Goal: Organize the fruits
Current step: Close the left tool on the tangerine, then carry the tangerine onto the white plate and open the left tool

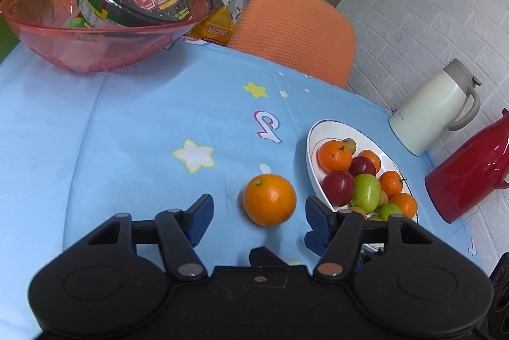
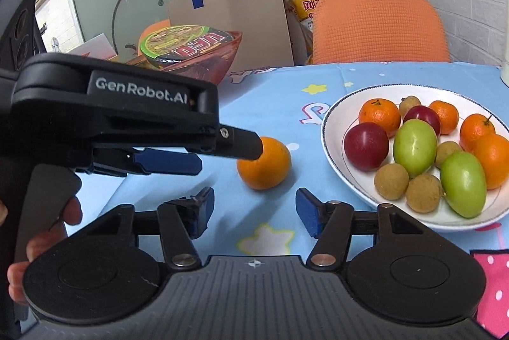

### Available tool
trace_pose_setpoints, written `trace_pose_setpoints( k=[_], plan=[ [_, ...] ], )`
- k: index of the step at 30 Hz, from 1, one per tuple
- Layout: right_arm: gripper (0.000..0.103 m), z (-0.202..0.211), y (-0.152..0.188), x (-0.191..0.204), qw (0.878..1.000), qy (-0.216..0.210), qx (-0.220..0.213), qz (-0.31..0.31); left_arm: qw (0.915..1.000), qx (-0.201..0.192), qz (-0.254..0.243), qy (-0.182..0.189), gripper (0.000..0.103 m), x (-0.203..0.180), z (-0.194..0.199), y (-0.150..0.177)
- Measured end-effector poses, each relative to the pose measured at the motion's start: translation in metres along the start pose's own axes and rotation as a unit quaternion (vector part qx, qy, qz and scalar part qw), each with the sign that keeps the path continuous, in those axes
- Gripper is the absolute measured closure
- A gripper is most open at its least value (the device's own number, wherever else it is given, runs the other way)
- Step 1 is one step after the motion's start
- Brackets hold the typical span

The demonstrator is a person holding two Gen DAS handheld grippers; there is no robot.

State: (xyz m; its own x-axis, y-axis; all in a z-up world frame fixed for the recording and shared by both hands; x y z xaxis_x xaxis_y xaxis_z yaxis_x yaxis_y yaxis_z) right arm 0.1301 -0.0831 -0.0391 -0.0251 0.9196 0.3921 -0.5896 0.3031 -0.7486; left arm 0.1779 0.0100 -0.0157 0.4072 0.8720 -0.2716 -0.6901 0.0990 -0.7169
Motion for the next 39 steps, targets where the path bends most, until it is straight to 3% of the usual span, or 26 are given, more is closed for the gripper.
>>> trace_pose_setpoints(
  k=[6, 8, 18, 23, 31, 39],
  plan=[
    [0.01, -0.012, -0.005, 0.001, 1.0, 0.013, -0.009, 0.003, 0.9998, 0.006, 0.005, 0.019, 0.014, 0.005, -0.013, -0.004],
    [0.015, -0.015, -0.006, 0.001, 1.0, 0.013, -0.011, 0.001, 0.9997, 0.008, 0.009, 0.023, 0.014, 0.007, -0.017, -0.004],
    [0.021, -0.023, -0.006, 0.009, 0.999, 0.034, -0.02, 0.034, 0.9987, 0.016, 0.016, 0.045, 0.015, 0.01, -0.03, -0.004],
    [0.027, -0.026, -0.008, 0.007, 0.998, 0.041, -0.018, 0.046, 0.999, 0.012, 0.014, 0.041, 0.015, 0.008, -0.031, -0.004],
    [0.028, -0.018, -0.004, 0.008, 0.999, 0.028, -0.019, 0.041, 0.9995, 0.015, 0.002, 0.026, 0.015, 0.0, -0.021, 0.001],
    [0.028, 0.014, -0.006, 0.005, 0.997, 0.022, -0.064, 0.033, 0.9991, -0.005, -0.033, 0.025, 0.014, -0.032, 0.002, -0.005]
  ],
)
Point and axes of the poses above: each gripper's, at about its wrist camera, not at the fingertips, and z roughly against the way its jaws point, x to its left, y to its underside, the point moved 3 cm from there along -z, roughly the way its jaws point, and after that the axes turned 14 degrees about -z, right-handed, at the moved point
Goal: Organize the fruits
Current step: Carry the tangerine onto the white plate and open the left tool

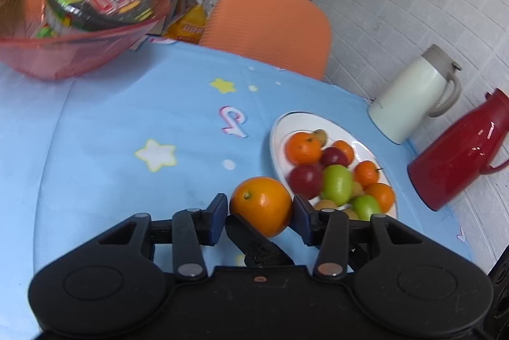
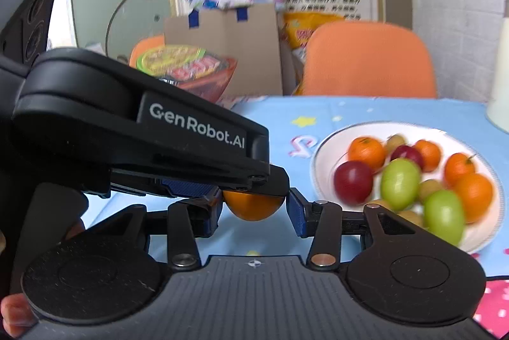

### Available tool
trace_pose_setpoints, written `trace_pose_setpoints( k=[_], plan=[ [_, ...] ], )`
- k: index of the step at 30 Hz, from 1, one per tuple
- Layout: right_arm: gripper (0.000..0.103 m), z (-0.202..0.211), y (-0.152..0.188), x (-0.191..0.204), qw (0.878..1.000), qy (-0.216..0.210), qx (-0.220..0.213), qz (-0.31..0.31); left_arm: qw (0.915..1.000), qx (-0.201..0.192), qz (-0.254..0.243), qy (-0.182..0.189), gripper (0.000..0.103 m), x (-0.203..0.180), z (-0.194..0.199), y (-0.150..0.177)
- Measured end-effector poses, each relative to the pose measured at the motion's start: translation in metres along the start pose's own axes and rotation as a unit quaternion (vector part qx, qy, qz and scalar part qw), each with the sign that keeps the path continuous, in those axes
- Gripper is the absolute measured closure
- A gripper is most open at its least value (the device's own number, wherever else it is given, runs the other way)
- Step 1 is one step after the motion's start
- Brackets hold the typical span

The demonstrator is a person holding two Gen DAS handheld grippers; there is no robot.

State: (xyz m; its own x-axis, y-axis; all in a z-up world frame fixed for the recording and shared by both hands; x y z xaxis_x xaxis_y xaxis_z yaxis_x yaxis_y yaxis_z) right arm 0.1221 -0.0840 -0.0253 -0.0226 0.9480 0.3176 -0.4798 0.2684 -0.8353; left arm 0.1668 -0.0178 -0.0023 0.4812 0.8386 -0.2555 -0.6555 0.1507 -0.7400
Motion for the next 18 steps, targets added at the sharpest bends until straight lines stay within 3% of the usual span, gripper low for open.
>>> trace_pose_setpoints(
  k=[5, 18],
  plan=[
    [0.028, 0.019, -0.009, -0.017, 0.999, 0.007, -0.03, -0.015, 0.9992, -0.011, -0.039, 0.005, 0.014, -0.035, 0.002, -0.007],
    [0.028, 0.04, -0.031, -0.074, 0.996, 0.033, -0.073, -0.042, 0.9953, -0.015, -0.085, 0.045, 0.015, -0.104, -0.028, -0.027]
  ],
)
Point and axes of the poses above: each gripper's, at about its wrist camera, not at the fingertips, and z roughly against the way its jaws point, x to its left, y to its underside, the point moved 3 cm from there along -z, roughly the way its jaws point, and after that the axes turned 14 degrees about -z, right-handed, at the moved point
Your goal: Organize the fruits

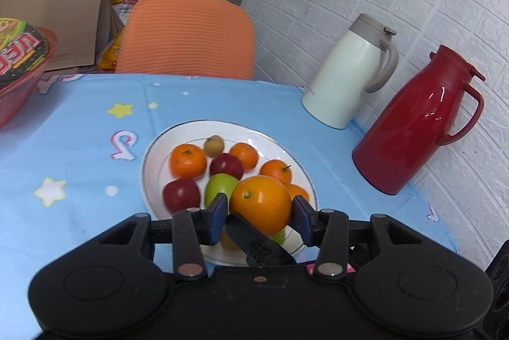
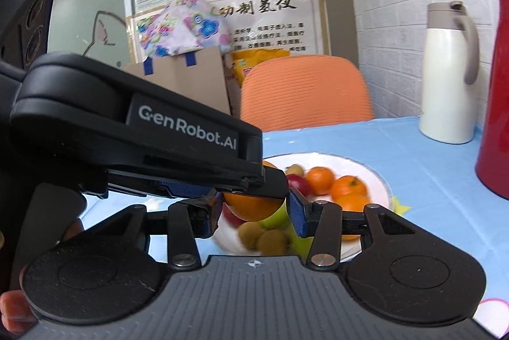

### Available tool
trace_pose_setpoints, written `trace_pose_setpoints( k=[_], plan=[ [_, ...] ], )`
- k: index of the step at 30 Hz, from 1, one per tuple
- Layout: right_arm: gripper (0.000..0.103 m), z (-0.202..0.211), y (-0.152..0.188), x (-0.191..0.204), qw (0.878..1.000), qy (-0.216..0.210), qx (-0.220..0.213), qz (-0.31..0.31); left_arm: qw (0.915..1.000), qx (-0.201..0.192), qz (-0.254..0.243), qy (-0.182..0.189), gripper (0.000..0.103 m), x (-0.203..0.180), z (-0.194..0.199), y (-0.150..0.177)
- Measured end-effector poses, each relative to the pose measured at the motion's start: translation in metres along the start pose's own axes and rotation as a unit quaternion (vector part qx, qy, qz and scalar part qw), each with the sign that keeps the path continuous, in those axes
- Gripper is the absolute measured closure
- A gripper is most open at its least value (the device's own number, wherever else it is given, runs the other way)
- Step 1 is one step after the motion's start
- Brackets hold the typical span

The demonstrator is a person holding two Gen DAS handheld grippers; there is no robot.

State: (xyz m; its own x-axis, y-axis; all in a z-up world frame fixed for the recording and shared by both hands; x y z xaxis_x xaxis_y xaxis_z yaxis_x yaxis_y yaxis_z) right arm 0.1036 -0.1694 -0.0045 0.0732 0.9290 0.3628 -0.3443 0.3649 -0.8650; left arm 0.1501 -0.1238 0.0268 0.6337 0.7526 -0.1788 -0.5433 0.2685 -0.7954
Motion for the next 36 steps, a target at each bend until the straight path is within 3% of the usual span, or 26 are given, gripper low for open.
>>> trace_pose_setpoints(
  k=[13, 25, 28, 33, 36],
  plan=[
    [0.027, -0.017, -0.011, -0.031, 1.0, 0.011, -0.001, -0.007, 0.9998, 0.005, 0.003, 0.018, 0.014, -0.003, -0.041, -0.015],
    [0.027, -0.037, -0.009, -0.036, 1.0, 0.007, 0.012, 0.01, 0.9997, 0.01, 0.017, 0.014, 0.013, 0.009, -0.062, -0.014],
    [0.026, -0.038, -0.006, -0.036, 1.0, 0.01, 0.007, 0.017, 0.9998, 0.004, 0.017, 0.012, 0.003, 0.012, -0.061, -0.014],
    [0.0, -0.034, -0.004, -0.034, 1.0, 0.007, 0.001, 0.03, 0.9992, -0.031, 0.023, -0.01, 0.0, 0.015, -0.047, -0.014],
    [0.0, -0.03, -0.003, -0.034, 0.999, 0.016, -0.007, 0.039, 0.998, -0.051, 0.028, -0.023, 0.0, 0.018, -0.032, -0.014]
  ],
)
Point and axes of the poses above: each gripper's, at about its wrist camera, not at the fingertips, and z roughly against the way its jaws point, x to its left, y to its underside, the point moved 3 cm from there along -z, roughly the way its jaws point, and after that the axes turned 14 degrees about -z, right-handed, at the moved point
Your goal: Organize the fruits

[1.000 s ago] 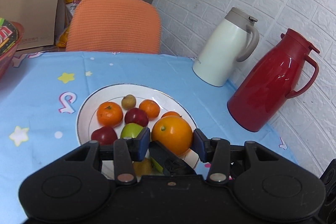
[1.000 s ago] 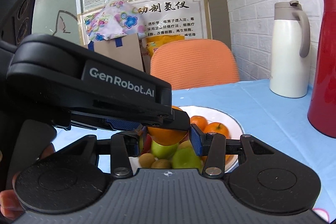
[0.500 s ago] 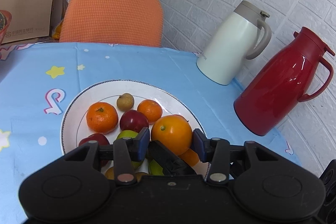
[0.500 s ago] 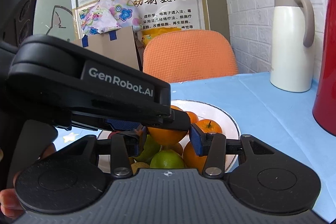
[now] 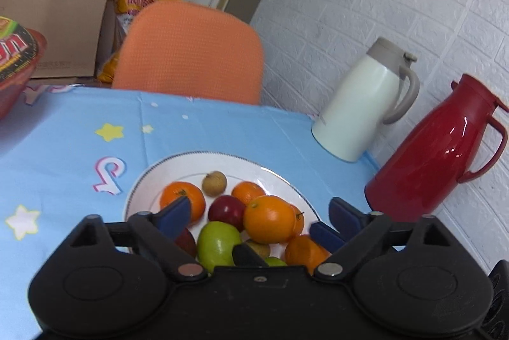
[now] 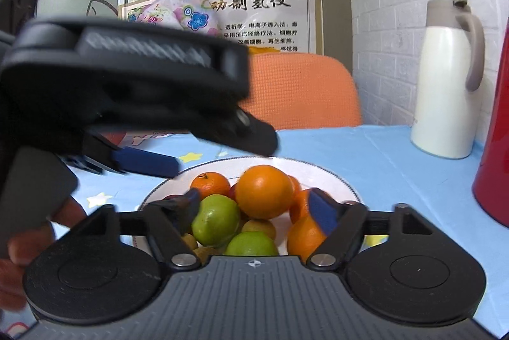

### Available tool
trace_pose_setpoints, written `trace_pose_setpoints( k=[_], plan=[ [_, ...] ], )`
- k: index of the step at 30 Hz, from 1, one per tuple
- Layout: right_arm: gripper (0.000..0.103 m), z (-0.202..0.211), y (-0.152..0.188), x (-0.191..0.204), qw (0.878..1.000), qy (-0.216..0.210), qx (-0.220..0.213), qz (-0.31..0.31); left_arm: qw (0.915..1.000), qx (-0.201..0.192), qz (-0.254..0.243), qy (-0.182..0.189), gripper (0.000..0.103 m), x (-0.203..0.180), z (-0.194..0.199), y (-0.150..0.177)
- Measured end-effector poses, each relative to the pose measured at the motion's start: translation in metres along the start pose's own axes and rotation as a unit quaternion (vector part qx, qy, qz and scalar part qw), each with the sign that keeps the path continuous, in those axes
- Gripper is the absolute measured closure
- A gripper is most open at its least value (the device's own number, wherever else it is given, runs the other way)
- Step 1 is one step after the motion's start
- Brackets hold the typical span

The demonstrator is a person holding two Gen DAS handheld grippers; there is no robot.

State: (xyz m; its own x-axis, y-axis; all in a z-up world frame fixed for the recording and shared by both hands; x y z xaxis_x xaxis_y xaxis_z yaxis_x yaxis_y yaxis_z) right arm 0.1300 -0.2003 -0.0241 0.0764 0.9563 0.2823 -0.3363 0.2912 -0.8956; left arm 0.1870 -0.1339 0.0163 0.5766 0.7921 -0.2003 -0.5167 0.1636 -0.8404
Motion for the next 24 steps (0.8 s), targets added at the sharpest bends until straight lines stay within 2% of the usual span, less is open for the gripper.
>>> trace_pose_setpoints(
  k=[5, 15, 20, 24],
  plan=[
    [0.0, 0.009, 0.002, 0.0, 1.0, 0.001, 0.008, -0.001, 0.9984, -0.027, -0.01, -0.048, 0.0, 0.0, 0.025, 0.0],
    [0.0, 0.054, -0.008, 0.005, 0.999, 0.01, 0.005, 0.035, 0.9924, -0.044, -0.021, -0.113, 0.0, -0.006, 0.081, 0.015],
    [0.0, 0.077, -0.002, 0.003, 0.999, 0.021, 0.021, 0.045, 0.985, -0.045, -0.016, -0.166, 0.0, -0.005, 0.11, 0.033],
    [0.0, 0.093, 0.007, 0.0, 0.998, 0.027, 0.029, 0.045, 0.9805, -0.031, -0.012, -0.193, 0.0, -0.004, 0.122, 0.051]
  ],
)
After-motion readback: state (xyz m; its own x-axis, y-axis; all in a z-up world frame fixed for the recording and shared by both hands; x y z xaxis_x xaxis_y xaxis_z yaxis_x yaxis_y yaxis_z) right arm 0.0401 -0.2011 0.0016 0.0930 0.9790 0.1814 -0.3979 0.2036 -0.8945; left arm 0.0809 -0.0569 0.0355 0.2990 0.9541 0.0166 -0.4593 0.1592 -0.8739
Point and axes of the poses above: each gripper's, at about its wrist camera, not at the fingertips, and z roughly against the way its jaws point, x to its left, y to its underside, the point moved 3 cm from there along -z, roughly the way its jaws point, and after that the axes turned 14 degrees about -z, right-handed, at the moved point
